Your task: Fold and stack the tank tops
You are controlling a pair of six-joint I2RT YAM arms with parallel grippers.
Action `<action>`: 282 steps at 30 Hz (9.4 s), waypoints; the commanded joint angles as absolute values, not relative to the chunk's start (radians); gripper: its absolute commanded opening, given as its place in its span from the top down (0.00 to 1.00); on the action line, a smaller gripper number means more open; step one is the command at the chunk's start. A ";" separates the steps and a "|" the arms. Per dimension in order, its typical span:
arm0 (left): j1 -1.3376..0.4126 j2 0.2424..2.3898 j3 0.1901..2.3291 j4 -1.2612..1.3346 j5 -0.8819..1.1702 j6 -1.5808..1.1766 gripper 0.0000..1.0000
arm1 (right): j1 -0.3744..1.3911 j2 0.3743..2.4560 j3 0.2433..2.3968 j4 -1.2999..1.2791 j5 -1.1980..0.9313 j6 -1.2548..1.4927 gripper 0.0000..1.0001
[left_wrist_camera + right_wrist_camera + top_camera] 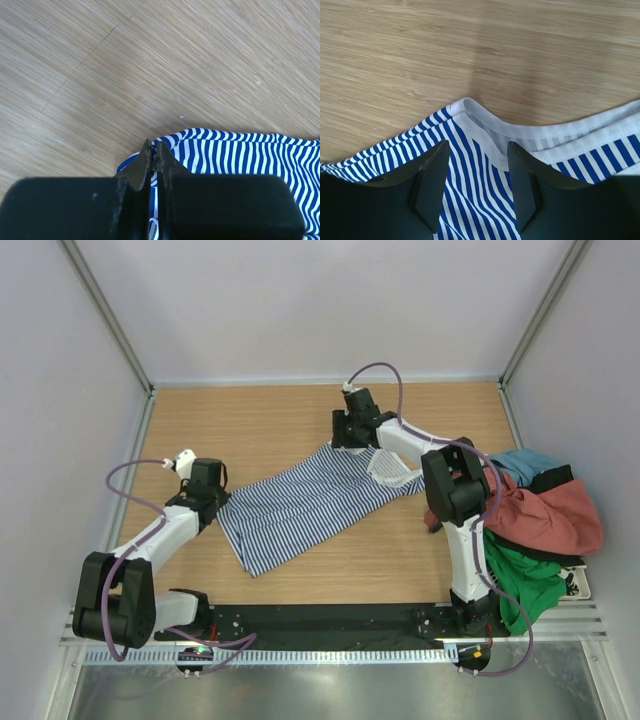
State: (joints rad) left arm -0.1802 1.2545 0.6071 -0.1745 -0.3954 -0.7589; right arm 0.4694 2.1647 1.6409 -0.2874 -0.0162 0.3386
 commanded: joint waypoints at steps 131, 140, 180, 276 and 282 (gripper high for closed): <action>-0.081 1.490 1.233 -0.466 -0.400 -0.821 0.16 | 0.411 1.789 1.497 -0.239 0.127 0.399 0.34; -0.080 1.310 1.085 -0.422 -0.368 -0.844 0.18 | 0.347 1.879 1.460 -0.322 0.261 0.449 0.49; -0.080 1.690 1.222 -0.256 -0.144 -0.723 0.31 | 0.186 1.965 1.544 -0.340 0.335 0.453 0.61; -0.083 1.935 1.545 -0.434 -0.104 -0.632 1.00 | 0.261 2.137 1.812 -0.264 -0.175 0.457 0.99; -0.089 1.838 1.408 -0.367 -0.104 -0.640 1.00 | 0.261 2.057 1.671 -0.203 -0.184 0.474 0.99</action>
State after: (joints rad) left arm -0.0849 1.8984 1.4574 -0.4244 -0.1184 -0.6285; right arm 0.2588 2.1323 1.7123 -0.2844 -0.1673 0.4511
